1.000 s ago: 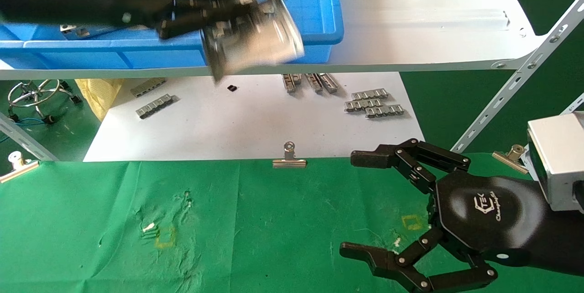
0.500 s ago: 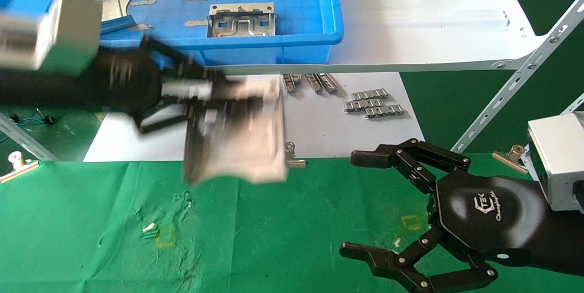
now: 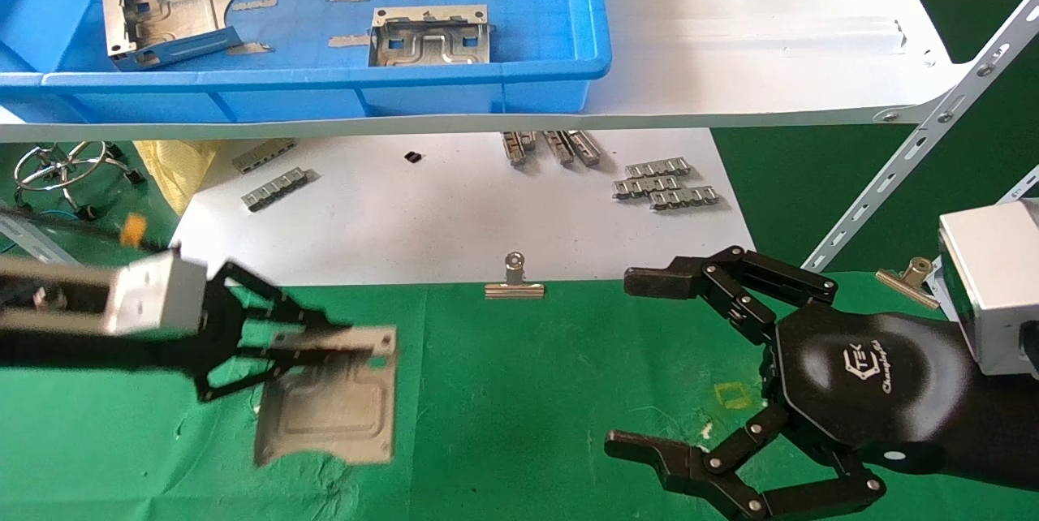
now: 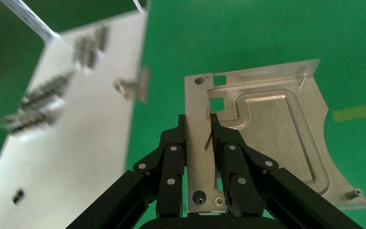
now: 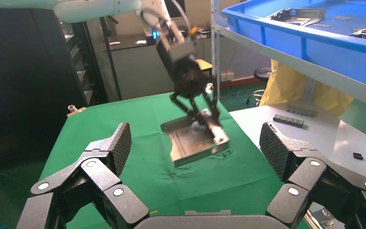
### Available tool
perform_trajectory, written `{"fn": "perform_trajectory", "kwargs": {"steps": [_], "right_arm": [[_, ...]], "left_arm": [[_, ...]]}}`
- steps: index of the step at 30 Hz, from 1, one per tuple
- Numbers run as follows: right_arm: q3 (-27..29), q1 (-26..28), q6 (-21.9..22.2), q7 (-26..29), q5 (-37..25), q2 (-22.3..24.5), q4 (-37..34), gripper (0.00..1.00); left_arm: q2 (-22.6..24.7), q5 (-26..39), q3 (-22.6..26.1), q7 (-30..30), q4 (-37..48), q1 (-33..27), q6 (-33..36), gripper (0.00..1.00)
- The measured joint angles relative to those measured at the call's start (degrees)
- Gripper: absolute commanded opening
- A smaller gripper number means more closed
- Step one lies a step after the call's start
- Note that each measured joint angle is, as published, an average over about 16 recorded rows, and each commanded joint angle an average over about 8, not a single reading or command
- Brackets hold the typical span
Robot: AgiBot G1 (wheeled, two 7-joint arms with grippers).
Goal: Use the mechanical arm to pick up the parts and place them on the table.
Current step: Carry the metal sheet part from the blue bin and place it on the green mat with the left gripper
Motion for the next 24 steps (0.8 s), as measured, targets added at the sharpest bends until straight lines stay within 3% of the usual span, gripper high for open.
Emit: {"fn": "perform_trajectory", "kwargs": {"steps": [9, 11, 13, 17, 19, 21, 24], "right_arm": [[0.00, 0.00, 0.00, 0.00, 0.00, 0.00, 0.00, 1.00], [0.00, 0.00, 0.00, 0.00, 0.00, 0.00, 0.00, 1.00], [0.00, 0.00, 0.00, 0.00, 0.00, 0.00, 0.00, 1.00], [0.00, 0.00, 0.00, 0.00, 0.00, 0.00, 0.00, 1.00], [0.00, 0.00, 0.00, 0.00, 0.00, 0.00, 0.00, 1.00], [0.00, 0.00, 0.00, 0.00, 0.00, 0.00, 0.00, 1.00], [0.00, 0.00, 0.00, 0.00, 0.00, 0.00, 0.00, 1.00]], "left_arm": [[1.12, 1.64, 2.94, 10.29, 9.41, 0.74, -0.48, 0.00], [1.49, 1.86, 3.31, 12.02, 11.32, 0.76, -0.63, 0.06], [1.89, 2.02, 3.60, 13.55, 13.15, 0.77, -0.79, 0.21], [2.77, 2.37, 4.09, 16.03, 16.40, 0.74, -1.06, 0.71], [3.26, 2.68, 4.39, 16.99, 17.83, 0.63, -1.22, 0.90], [3.74, 2.96, 4.64, 17.81, 19.11, 0.49, -1.34, 1.00], [4.42, 3.36, 4.98, 18.87, 20.78, 0.22, -1.46, 1.00]]}}
